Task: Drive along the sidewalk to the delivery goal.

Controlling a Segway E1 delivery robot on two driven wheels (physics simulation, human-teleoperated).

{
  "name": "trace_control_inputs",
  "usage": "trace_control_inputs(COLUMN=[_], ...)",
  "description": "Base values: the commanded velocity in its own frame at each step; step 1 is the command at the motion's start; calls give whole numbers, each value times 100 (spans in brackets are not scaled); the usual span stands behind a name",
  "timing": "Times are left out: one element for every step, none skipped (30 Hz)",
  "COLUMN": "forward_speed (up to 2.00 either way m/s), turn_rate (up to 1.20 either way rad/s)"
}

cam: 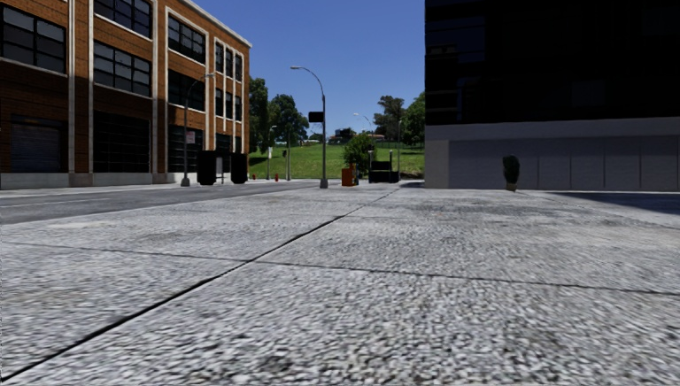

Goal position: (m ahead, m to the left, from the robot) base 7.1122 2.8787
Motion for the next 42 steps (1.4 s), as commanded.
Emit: trace_control_inputs(forward_speed=[200, 199, 197, 196, 196, 200, 200, 200, 200, 200, 200, 200, 200, 200, 199, 196, 196, 194, 200, 200, 200, 200, 200, 198, 198, 193, 191, 191, 193, 179, 102, 12, 12, 0, 4, 21, 36, 32, 32, 57, 135, 200], turn_rate=[0, 0, 0, 0, 0, 0, 0, 0, 0, 0, 0, 0, 0, 0, 0, 0, 0, 0, 0, 0, 0, 0, 0, 0, 0, 0, 0, 0, 0, 0, 0, 0, 0, 0, 0, 0, 0, 0, 0, 0, 0, 0])
